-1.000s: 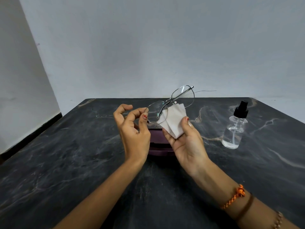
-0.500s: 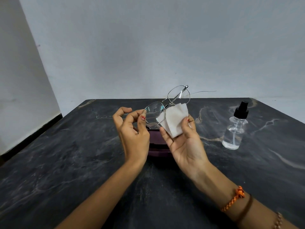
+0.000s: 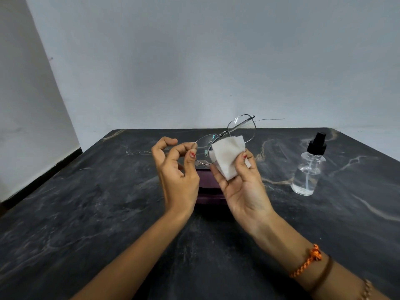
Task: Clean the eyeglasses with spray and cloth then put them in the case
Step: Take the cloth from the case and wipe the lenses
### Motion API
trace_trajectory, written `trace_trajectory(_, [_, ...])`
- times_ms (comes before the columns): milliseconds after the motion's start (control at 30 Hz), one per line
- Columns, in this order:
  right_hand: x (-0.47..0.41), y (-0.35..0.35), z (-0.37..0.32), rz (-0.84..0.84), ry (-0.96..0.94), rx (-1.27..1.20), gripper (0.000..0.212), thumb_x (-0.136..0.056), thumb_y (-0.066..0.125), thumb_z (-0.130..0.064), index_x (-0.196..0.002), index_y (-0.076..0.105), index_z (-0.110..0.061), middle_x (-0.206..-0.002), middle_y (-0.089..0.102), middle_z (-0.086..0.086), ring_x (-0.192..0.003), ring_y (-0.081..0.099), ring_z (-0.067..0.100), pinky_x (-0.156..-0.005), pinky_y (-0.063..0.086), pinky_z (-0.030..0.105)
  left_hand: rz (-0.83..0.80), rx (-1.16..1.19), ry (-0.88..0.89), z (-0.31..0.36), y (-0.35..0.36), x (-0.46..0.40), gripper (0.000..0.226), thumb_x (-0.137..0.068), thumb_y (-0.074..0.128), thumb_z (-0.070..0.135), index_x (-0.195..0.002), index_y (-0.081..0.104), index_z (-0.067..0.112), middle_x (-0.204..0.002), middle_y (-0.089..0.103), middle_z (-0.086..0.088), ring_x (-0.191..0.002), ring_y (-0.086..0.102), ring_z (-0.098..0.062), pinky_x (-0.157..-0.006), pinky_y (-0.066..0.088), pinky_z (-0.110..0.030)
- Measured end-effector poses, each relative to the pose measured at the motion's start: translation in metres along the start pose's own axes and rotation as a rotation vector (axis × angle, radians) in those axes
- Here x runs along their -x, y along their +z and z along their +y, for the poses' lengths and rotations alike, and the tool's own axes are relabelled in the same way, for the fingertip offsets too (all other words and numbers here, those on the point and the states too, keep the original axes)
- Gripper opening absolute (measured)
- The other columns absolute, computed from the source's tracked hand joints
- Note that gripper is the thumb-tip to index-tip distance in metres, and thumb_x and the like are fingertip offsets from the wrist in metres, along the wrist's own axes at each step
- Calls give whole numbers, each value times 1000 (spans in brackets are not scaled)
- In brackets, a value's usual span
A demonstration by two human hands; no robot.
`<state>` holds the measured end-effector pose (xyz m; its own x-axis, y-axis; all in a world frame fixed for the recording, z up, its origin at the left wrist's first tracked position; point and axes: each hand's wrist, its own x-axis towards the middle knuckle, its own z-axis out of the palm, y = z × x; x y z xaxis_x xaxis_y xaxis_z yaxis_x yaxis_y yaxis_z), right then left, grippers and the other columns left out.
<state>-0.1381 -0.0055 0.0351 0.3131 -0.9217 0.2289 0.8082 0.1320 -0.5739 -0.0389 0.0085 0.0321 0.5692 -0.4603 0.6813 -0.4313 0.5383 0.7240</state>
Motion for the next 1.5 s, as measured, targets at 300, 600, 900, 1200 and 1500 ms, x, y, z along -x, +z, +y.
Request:
trace_trajectory(300, [2, 1, 3, 71, -53, 64, 15, -88, 47, -21, -93, 59, -14, -95, 69, 1, -84, 69, 9, -73, 57, 22, -55, 1, 67, 4, 1, 5, 16, -83, 56, -1, -84, 59, 14, -102, 34, 14, -92, 46, 4, -78, 42, -5])
trace_trajectory(600, [1, -3, 5, 236, -148, 267, 28, -62, 59, -39, -84, 62, -23, -71, 72, -13, -77, 64, 4, -80, 49, 25, -45, 8, 63, 5, 1, 5, 15, -82, 57, -2, -83, 59, 13, -101, 34, 13, -93, 46, 1, -78, 41, -3])
trace_trajectory(900, [2, 1, -1, 245, -167, 129, 15, -87, 49, -29, -92, 59, -19, -75, 72, -8, -69, 69, 6, -59, 56, 18, -59, 4, 92, 4, 2, 7, 16, -82, 56, -2, -85, 60, 14, -101, 34, 12, -93, 42, 17, -77, 39, -1])
trace_trajectory(1200, [6, 3, 2, 130, -68, 231, 40, -66, 59, -34, -100, 57, -13, -98, 68, 7, -93, 64, 20, -84, 52, 30, -89, 0, 126, 5, 2, 9, 19, -80, 57, -7, -86, 60, 11, -102, 34, 11, -95, 43, 12, -73, 40, 0])
trace_trajectory(1500, [0, 7, -9, 147, -2, -15, 41, -64, 62, -21, -101, 60, -4, -86, 71, 7, -75, 69, 13, -70, 57, 24, -183, 21, 195, 7, 2, 8, 20, -75, 59, 3, -90, 60, 16, -100, 37, 9, -95, 42, 17, -75, 40, -3])
